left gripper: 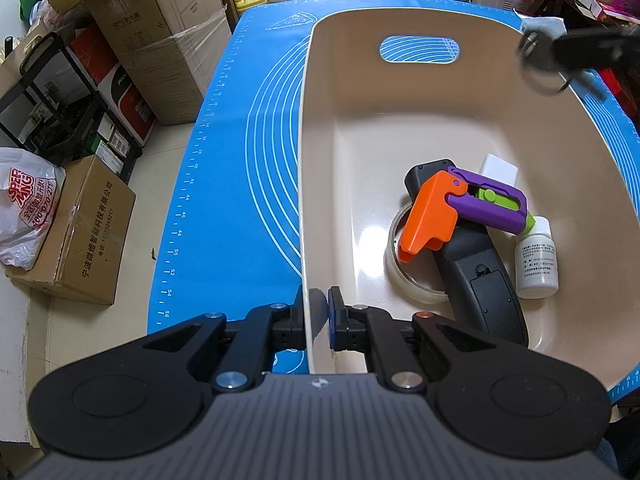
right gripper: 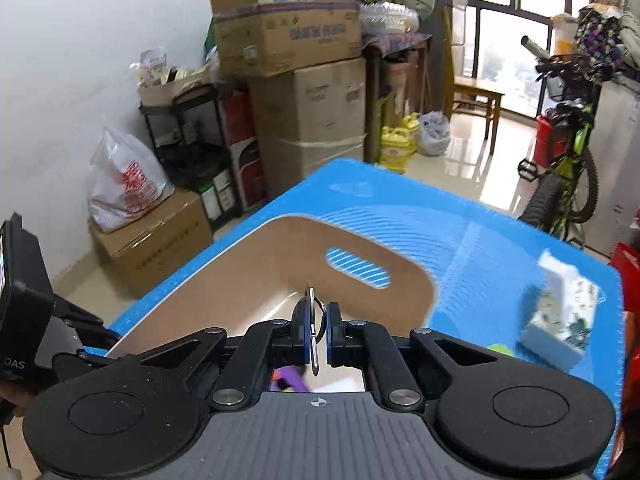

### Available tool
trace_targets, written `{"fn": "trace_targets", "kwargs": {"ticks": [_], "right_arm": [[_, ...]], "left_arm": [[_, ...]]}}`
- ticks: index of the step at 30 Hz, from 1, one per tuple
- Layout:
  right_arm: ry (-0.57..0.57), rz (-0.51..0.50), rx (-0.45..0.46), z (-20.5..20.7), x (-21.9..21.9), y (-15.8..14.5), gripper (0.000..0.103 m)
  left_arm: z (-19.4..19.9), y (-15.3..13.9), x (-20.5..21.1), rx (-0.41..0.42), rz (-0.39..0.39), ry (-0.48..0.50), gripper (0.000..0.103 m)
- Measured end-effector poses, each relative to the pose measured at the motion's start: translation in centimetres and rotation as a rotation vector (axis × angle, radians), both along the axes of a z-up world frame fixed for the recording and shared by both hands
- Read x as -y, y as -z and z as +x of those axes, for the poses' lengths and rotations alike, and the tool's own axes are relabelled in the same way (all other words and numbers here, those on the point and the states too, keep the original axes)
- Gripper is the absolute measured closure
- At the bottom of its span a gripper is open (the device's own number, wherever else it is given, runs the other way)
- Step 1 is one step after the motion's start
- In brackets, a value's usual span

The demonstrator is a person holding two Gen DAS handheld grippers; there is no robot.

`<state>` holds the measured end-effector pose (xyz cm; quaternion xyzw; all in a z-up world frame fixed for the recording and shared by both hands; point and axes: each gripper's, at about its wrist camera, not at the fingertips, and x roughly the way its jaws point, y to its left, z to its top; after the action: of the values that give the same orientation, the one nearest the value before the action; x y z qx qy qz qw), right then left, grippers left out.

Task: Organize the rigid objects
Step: 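Carry the keys into the basket and open the right gripper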

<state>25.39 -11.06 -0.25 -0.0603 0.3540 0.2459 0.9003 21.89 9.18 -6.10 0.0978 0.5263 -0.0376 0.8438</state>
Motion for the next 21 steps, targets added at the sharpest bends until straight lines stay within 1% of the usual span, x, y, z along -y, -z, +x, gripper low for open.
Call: {"fn": "trace_targets", "kwargs": {"ticks": [2, 5, 7, 13, 14, 17, 18, 20, 21], "right_arm": [[-0.002, -0.011, -0.018, 0.1, -1.1, 1.0, 0.086], [-0.003, -0.035, -0.069, 0.0, -2.5, 2.7, 0.086], [-0.014, -0.07, -0.1, 0.0, -3.4, 3.9, 0.086], [-0.03, -0.132, -0.181, -0.2, -4.4, 6.6, 0.085], [-0.033, -0.131, -0.189, -0.2, -4.4, 6.8, 0.083], [-0.019, -0.098, -0.207, -0.2, -3.4, 6.3, 0.06], [-0.012, -0.085, -0.204, -0.2, -3.0, 5.9, 0.056], [-0.003, -0.067, -0.18, -0.4, -2.1, 5.1, 0.056], [0.002, -0.062, -0.166, -0.6, -1.5, 4.5, 0.053]], "left_arm": [[0.0, 0.0, 0.0, 0.0, 0.0, 0.0, 0.093], [0.0, -0.1, 0.0, -0.001, 0.001, 0.001, 0.093], [0.0, -0.1, 0.0, -0.001, 0.0, 0.001, 0.093], [0.1, -0.1, 0.0, -0.001, -0.001, 0.001, 0.093], [0.0, -0.1, 0.1, -0.001, 0.0, 0.001, 0.093], [0.1, -0.1, 0.0, -0.001, 0.0, 0.0, 0.093], [0.0, -0.1, 0.0, 0.0, 0.0, 0.0, 0.093], [0.1, 0.0, 0.1, 0.0, -0.002, -0.001, 0.093], [0.1, 0.0, 0.1, 0.001, -0.002, -0.002, 0.093]]}}
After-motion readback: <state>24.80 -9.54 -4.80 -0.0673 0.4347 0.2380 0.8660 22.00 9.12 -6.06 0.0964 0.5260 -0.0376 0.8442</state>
